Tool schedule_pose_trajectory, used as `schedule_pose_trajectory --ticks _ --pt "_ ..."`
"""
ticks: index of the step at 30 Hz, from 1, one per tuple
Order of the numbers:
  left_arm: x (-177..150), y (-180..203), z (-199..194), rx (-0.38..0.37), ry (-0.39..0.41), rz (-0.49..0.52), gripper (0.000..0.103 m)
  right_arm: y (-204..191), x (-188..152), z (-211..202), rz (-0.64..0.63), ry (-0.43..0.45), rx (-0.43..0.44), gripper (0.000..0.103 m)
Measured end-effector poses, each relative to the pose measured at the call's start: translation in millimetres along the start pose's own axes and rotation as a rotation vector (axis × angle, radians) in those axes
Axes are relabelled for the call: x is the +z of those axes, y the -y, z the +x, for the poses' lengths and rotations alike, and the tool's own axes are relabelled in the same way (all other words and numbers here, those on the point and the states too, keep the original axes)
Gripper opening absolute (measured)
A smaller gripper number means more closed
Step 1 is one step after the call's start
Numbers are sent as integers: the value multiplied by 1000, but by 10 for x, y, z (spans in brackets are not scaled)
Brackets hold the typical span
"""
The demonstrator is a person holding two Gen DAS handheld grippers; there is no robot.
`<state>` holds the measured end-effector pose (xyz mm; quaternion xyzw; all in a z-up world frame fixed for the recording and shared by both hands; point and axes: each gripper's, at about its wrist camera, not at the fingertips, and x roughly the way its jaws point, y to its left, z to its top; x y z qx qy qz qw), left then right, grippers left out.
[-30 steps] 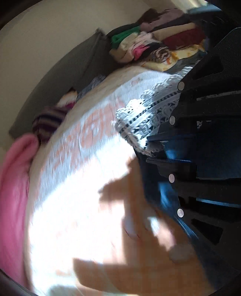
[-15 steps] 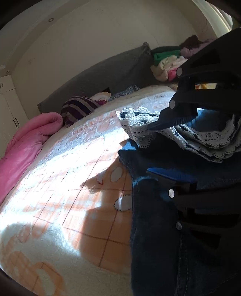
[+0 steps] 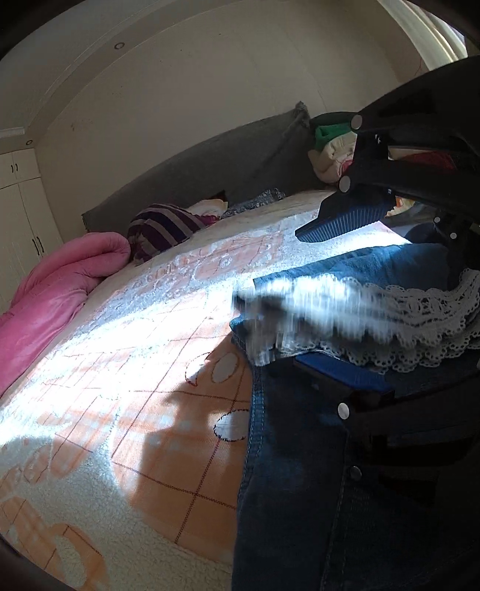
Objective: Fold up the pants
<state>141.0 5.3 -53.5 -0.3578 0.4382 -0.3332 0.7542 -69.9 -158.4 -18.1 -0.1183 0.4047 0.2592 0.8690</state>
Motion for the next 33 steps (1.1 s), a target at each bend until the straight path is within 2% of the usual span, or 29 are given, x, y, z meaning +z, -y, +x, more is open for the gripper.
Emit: schedule_pose_trajectory --ticks 6,8,9,10,11,13,14,15,18,21,23,27,29,31,33 --pt "62 -56 144 54 -19 -10 66 65 38 91 -5 3 5 37" --pt "125 -38 216 83 -16 -5 63 39 45 56 -8 9 5 37" --pt "145 -16 246 112 -9 3 53 39 49 51 -10 12 4 37" --pt "167 18 295 157 -9 23 30 49 55 32 -12 12 4 37" --pt "192 50 337 176 -12 37 25 48 54 34 -18 10 3 36" --pt "218 115 379 175 -18 49 20 26 6 43 -36 6 -6 28" --pt "226 174 350 177 -13 67 19 45 25 40 -35 6 1 19" --pt "234 246 303 175 1 91 19 61 47 12 -25 13 16 15" --pt "243 367 67 175 60 136 19 13 144 -60 -53 51 48 15" --pt "245 212 5 238 52 127 19 -113 136 74 -117 13 50 16" --pt "235 0 54 262 23 81 20 -186 76 223 -139 -37 42 20" --pt "192 -170 101 276 19 64 29 -276 25 187 -180 -30 44 32" --pt "199 -134 52 275 28 73 38 -228 24 110 -147 -29 87 34" --pt "159 -37 -60 290 49 107 58 -108 13 -52 -99 -1 132 36" --pt "107 76 -168 318 71 152 61 34 2 -215 -50 36 145 41"
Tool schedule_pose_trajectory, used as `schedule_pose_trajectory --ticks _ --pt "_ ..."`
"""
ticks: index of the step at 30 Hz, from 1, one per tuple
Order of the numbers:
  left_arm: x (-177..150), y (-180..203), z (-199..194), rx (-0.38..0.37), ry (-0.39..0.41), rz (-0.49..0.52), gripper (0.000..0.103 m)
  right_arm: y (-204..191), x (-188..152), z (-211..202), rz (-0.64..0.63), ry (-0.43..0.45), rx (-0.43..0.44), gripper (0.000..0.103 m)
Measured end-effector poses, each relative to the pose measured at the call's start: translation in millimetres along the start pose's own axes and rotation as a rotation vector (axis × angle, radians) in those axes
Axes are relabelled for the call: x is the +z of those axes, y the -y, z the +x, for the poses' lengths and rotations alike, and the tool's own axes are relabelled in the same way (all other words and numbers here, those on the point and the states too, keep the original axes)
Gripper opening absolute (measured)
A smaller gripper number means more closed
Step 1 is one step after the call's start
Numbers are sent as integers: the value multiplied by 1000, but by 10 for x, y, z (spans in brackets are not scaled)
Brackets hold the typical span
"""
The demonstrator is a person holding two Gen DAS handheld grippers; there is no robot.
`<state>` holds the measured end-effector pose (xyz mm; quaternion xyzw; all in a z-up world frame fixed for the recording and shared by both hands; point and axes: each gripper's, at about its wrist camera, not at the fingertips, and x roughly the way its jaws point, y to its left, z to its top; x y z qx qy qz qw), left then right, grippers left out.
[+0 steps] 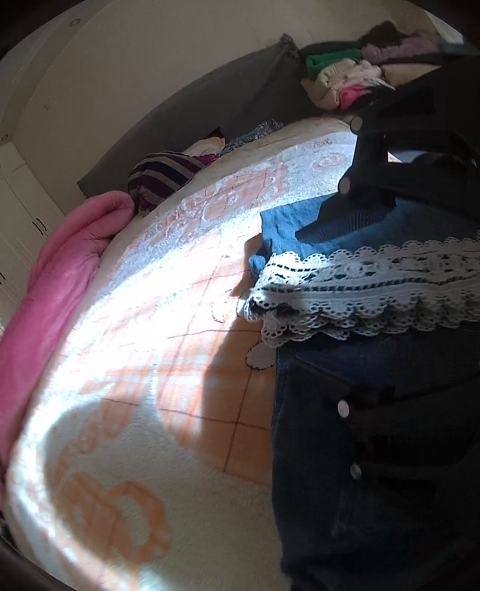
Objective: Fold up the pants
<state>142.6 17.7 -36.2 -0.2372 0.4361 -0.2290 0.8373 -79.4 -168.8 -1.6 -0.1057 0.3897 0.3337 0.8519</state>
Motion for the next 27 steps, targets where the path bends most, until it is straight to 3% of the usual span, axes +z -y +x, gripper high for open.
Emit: schedule_pose_trajectory --ticks 6,10,12,14,16,22,26,27 --pt "-293 193 -424 75 54 120 61 552 -107 -316 175 60 -116 42" --pt "-588 410 -465 101 44 208 59 688 -172 -256 216 33 -99 42" --pt "-757 534 -408 103 22 261 59 742 -222 -123 197 -26 -98 42" --pt "-930 550 -291 147 -32 333 60 781 -315 29 207 -121 -151 41" --pt "-1056 424 -182 251 -78 365 60 831 -416 -12 238 -82 -128 41" --pt "-1073 367 -294 250 -59 372 60 838 -439 -32 244 -78 -121 42" --pt "-1057 482 -482 243 -8 369 62 894 -354 -181 286 -7 -108 59" --pt "-1037 515 -545 241 6 373 69 920 -365 -240 295 17 -115 59"
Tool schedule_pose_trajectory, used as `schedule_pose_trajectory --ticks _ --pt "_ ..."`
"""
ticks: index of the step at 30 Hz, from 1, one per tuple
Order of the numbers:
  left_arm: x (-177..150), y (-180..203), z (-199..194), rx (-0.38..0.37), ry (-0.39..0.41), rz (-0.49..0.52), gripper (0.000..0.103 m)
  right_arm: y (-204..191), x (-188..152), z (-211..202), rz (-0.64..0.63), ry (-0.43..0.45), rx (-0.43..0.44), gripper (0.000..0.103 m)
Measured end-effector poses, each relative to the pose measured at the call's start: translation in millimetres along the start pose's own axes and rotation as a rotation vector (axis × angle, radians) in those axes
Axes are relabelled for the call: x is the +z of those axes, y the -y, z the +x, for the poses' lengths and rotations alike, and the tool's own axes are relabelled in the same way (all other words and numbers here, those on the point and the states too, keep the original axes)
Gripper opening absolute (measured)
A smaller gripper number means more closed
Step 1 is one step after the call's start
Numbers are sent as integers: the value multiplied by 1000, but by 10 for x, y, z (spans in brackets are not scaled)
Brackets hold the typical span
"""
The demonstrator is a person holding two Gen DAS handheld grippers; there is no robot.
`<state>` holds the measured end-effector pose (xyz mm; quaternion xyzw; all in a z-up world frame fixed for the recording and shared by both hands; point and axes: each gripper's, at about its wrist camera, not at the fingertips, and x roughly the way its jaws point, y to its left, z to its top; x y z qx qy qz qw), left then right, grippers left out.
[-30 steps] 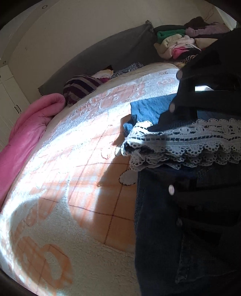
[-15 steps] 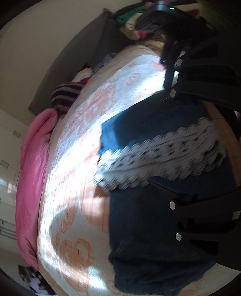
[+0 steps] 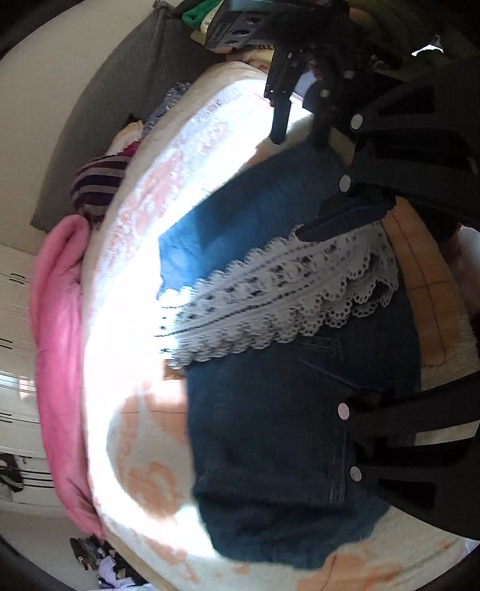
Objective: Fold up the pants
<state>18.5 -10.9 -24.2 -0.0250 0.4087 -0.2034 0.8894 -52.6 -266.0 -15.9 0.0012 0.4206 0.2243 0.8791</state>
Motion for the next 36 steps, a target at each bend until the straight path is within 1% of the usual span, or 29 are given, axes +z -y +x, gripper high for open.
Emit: schedule_pose_trajectory --ticks 1,2,4,5,7,8,9,10,13,15,16,17,18,20,22,23,26,27,30,32,34,36 --pt "33 21 -43 0 12 2 75 63 37 -69 17 23 -4 60" --pt "62 44 -91 -2 29 8 78 112 91 -114 29 37 -8 61" --pt "141 148 -106 -1 47 23 88 199 221 -160 38 59 -28 62" --pt "154 168 -132 0 55 31 89 225 300 -164 28 66 -43 62" --pt "226 262 -105 5 57 37 89 244 477 -161 -3 87 -70 69" --pt "250 306 -92 1 57 43 89 235 576 -138 -22 96 -79 81" --pt "266 357 -65 -3 60 52 90 229 647 -112 -33 102 -90 84" --pt "279 408 -26 -1 56 61 98 229 754 -77 -44 110 -113 84" --pt "253 512 73 -8 37 84 98 256 993 22 -60 120 -117 84" --pt "211 560 139 -16 20 96 98 274 1085 53 -67 121 -108 84" --pt "190 572 175 -26 8 99 98 260 1165 126 -69 114 -103 84" --pt "165 584 206 -37 -5 101 98 257 1208 172 -73 104 -98 75" --pt "132 595 247 -47 -22 109 98 238 1254 229 -86 87 -84 59" --pt "79 602 303 -32 -45 128 95 186 1335 348 -119 57 -71 48" --pt "39 555 383 -10 -79 127 69 165 1392 481 -139 33 -63 42" --pt "13 514 420 3 -99 114 69 161 1419 547 -141 19 -59 41" --pt "-15 465 423 -14 -93 112 69 175 1456 769 -155 -26 -81 41" --pt "-19 464 426 -15 -94 115 69 207 1451 865 -157 -54 -103 41" --pt "-30 430 425 -25 -93 110 70 405 1354 1214 -141 -186 -214 42" --pt "-38 396 417 -28 -93 101 70 558 1292 1282 -75 -185 -169 46" --pt "-46 370 418 -20 -94 95 70 668 1253 1283 -11 -168 -125 47" --pt "-60 356 420 -18 -92 93 70 661 1233 1264 -9 -155 -124 47"
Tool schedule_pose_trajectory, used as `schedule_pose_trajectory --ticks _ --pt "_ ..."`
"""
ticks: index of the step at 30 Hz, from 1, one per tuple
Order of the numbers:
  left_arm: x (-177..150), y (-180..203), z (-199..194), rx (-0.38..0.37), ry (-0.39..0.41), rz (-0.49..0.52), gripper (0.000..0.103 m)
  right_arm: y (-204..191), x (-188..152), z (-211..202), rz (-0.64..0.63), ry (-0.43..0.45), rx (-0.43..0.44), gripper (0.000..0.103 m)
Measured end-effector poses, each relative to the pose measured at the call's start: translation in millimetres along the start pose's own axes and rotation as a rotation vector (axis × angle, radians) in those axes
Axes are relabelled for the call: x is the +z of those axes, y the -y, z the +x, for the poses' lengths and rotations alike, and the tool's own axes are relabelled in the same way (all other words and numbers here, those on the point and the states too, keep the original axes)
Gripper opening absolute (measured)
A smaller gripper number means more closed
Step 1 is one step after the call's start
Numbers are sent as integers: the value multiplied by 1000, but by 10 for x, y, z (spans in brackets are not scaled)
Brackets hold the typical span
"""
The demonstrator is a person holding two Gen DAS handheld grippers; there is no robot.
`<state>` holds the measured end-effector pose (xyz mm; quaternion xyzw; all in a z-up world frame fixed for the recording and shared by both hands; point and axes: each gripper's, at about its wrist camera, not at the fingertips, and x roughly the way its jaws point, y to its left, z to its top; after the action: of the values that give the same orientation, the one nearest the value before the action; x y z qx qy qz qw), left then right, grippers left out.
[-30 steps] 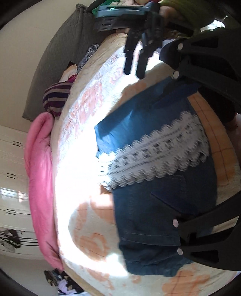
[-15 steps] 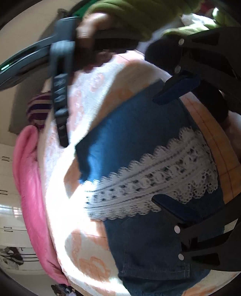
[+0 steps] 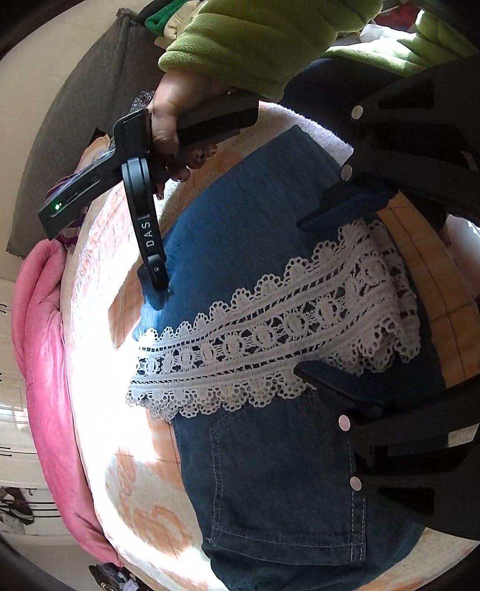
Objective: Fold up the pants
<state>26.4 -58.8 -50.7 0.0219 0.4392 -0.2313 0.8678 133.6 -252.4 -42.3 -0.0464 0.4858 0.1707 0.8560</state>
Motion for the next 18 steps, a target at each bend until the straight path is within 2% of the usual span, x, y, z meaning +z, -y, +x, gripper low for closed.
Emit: schedule_pose_trajectory --ticks 2,6,11,13,18 --pt "0 14 -3 8 -1 -4 70 -14 -10 -36 4 9 2 49" --pt "15 -8 -80 -1 4 -30 73 -5 -51 -285 41 66 50 66" --pt "42 -32 -240 11 34 -37 73 -85 -178 -660 32 151 68 82" --pt "59 -37 -327 30 51 -40 88 -97 -203 -767 30 173 63 84" --pt "106 -68 -543 68 89 -50 94 -95 -206 -970 36 216 59 88"
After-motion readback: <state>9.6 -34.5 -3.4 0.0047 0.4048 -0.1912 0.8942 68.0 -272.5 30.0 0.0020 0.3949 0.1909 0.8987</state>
